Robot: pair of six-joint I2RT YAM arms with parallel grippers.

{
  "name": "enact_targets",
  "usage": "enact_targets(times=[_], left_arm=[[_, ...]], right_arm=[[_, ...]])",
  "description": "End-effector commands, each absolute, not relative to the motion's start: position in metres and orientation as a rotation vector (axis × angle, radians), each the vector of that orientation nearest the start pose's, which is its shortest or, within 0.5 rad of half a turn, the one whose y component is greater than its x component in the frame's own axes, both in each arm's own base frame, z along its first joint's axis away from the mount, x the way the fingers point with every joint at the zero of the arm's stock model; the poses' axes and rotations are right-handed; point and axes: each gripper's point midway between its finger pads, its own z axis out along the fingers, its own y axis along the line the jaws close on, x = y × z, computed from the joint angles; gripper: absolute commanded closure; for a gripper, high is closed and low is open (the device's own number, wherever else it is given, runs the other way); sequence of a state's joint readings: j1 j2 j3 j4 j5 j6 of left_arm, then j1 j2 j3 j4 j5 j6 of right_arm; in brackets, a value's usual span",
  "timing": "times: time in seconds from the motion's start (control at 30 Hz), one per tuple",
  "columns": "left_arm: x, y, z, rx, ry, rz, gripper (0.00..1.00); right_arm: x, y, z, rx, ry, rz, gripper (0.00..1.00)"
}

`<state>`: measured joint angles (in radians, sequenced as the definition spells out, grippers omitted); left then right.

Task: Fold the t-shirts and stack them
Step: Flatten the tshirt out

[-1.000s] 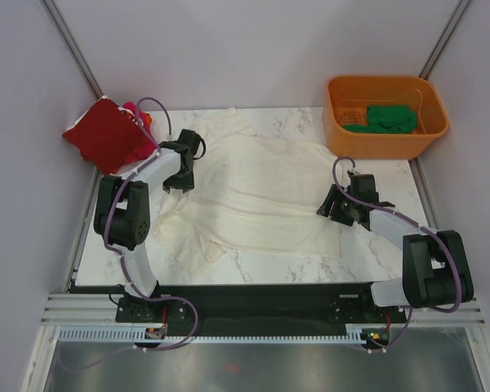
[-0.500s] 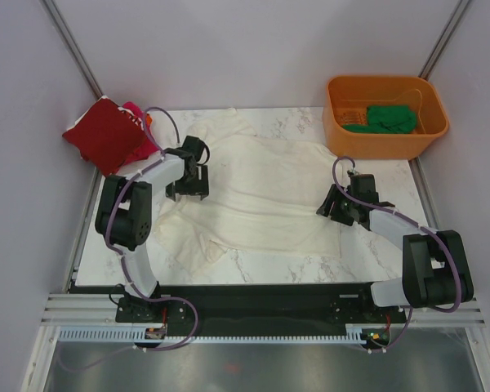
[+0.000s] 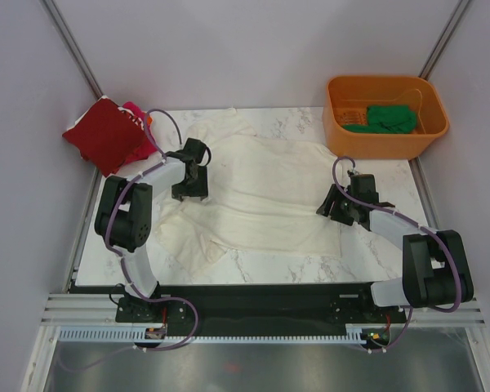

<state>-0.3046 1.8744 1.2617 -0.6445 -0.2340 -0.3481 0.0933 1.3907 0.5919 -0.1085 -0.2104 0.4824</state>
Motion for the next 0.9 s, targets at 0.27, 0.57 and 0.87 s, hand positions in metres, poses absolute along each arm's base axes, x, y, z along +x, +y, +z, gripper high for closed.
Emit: enact_targets(times=[0.27,0.57,0.87], left_arm=[[0.383,-0.052,0.049,-0.199,2.657,0.299,0.39],[0.386,-0.04,0.05,-0.218,2.663,0.326,0.68],[0.387,-0.015,0.064,-0.319,2.643,0.308,0.98]], right_arm=[[0.28,0.078,0.003,0.411,2.569,0.464,0.35],[0.28,0.079,0.004,0.408,2.567,0.471,0.36],[0.278,0.079,0.002,0.405,2.574,0.471,0.36]])
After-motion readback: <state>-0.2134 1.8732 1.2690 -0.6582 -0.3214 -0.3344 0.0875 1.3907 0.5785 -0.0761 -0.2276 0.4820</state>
